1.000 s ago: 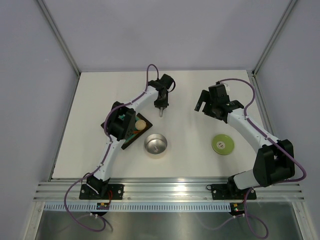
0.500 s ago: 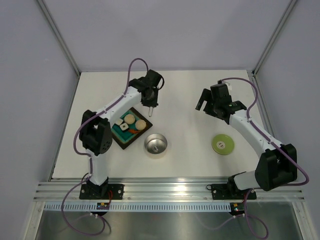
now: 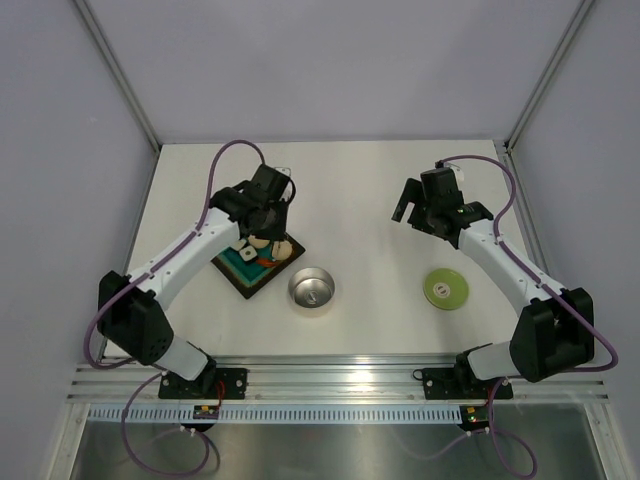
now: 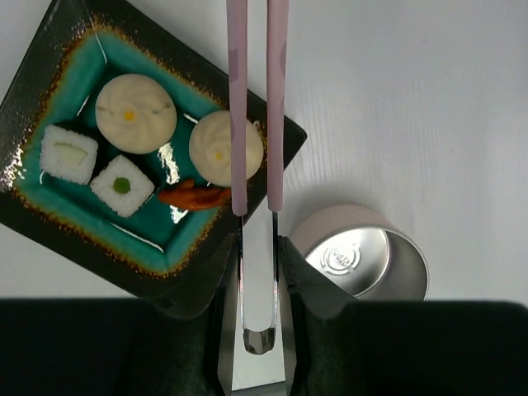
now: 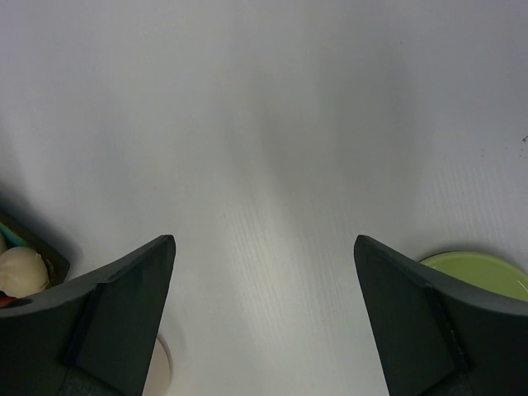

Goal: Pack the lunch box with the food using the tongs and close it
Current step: Pick up the fake food from the plate.

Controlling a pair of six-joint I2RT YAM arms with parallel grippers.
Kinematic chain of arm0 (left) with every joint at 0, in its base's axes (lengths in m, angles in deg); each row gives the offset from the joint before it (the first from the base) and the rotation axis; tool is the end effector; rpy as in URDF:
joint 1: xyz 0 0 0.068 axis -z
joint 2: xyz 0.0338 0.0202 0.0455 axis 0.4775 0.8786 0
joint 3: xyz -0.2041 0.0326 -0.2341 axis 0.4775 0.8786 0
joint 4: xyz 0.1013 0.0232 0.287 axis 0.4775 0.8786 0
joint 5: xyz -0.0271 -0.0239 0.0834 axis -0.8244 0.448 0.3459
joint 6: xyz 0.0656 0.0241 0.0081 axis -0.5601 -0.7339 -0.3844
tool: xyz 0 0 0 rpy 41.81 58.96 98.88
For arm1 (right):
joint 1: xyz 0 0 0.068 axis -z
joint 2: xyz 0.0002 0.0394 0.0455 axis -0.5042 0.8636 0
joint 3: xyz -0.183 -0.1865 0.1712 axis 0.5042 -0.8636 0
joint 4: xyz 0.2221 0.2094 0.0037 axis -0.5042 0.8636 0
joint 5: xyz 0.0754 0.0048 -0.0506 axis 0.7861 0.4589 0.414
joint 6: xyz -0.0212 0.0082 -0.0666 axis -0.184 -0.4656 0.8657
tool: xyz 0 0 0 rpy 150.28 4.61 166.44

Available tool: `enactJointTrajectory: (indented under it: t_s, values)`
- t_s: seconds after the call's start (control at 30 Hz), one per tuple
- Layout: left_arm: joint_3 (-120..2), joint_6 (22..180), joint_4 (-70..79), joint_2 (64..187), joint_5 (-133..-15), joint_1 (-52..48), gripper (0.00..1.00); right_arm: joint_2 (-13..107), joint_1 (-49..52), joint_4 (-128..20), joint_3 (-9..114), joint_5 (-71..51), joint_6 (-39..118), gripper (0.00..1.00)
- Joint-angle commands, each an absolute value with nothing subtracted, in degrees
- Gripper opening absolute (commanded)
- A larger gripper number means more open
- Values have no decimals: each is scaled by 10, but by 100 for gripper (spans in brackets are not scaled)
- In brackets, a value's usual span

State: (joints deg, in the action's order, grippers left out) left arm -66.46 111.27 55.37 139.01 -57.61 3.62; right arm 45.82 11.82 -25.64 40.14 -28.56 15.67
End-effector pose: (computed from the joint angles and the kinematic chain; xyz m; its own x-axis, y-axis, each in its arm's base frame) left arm 0.3259 -0.1952 0.3186 -0.8386 0.1002 -0.5354 0.1683 0.9825 -0.0797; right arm 0.3399 0.1024 0.2946 -0.6789 0.3053 -0.6678 0.1849 0.9512 0.2470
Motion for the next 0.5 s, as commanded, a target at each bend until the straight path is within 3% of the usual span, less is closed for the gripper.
enactJointTrajectory:
  t_s: [0.0, 0.2, 0.4, 0.47]
  values:
    - [-632, 1117, 569, 1308, -581, 35, 0, 442, 117, -260, 419, -302, 169, 98]
    - [-565, 1121, 623, 1243, -557, 34, 0, 445, 116, -266, 418, -291, 173, 98]
    - [-544, 1130, 636, 1230, -533, 35, 9, 458, 117, -271, 423, -278, 175, 98]
    - [-538, 1132, 640, 1225, -532, 34, 16, 454, 117, -269, 423, -278, 175, 98]
